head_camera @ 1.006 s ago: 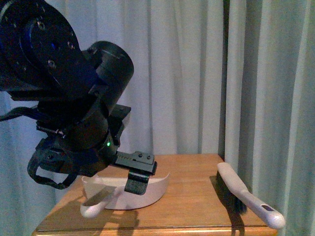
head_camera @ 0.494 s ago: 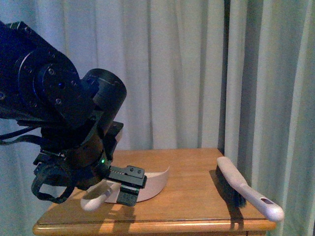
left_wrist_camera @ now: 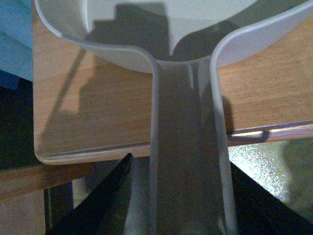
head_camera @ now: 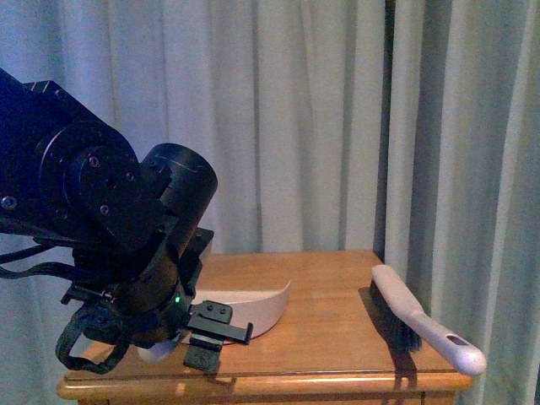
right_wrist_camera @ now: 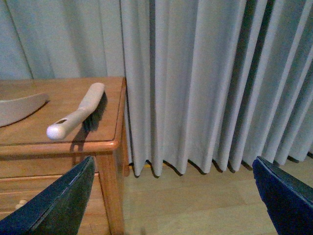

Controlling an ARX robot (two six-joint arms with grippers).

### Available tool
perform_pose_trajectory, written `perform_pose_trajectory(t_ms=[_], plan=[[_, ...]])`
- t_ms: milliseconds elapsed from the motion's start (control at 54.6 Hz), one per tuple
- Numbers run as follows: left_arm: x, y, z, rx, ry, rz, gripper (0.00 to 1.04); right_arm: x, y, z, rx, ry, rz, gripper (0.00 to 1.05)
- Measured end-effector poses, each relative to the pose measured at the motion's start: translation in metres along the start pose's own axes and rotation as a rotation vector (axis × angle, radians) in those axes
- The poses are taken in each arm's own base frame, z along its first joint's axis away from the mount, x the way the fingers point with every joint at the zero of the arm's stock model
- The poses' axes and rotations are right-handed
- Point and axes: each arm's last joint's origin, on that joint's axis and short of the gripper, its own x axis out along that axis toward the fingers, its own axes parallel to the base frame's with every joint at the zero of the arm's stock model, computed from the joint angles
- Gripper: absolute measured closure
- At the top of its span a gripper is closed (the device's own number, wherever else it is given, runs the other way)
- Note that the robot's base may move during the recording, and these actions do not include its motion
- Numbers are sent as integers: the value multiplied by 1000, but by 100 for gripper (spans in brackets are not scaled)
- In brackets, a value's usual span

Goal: Clean up trash

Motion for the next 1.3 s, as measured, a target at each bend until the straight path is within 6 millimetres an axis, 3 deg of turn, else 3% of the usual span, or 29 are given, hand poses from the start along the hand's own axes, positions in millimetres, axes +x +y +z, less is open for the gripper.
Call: perform_pose_trajectory(t_ms=[165,421,622,750,842,988,1299], plan=[[0,0,1,-5,-17,-3,77,0,0,0,0,0,0,7],[-12,4,-2,-7,-121,1,78,0,0,0,0,0,0,7],[-61,24,3,15,-398,47,78,0,0,0,0,0,0,7],[-102,45,-7,70,-595,128,78,0,0,0,0,0,0,7],[-133,63,-31,121,-724,177,78,0,0,0,0,0,0,7],[-179,93,-86,206,-898,210,78,0,0,0,0,0,0,7],[-220,132,-149,198,-1004,271,78,0,0,0,0,0,0,7]])
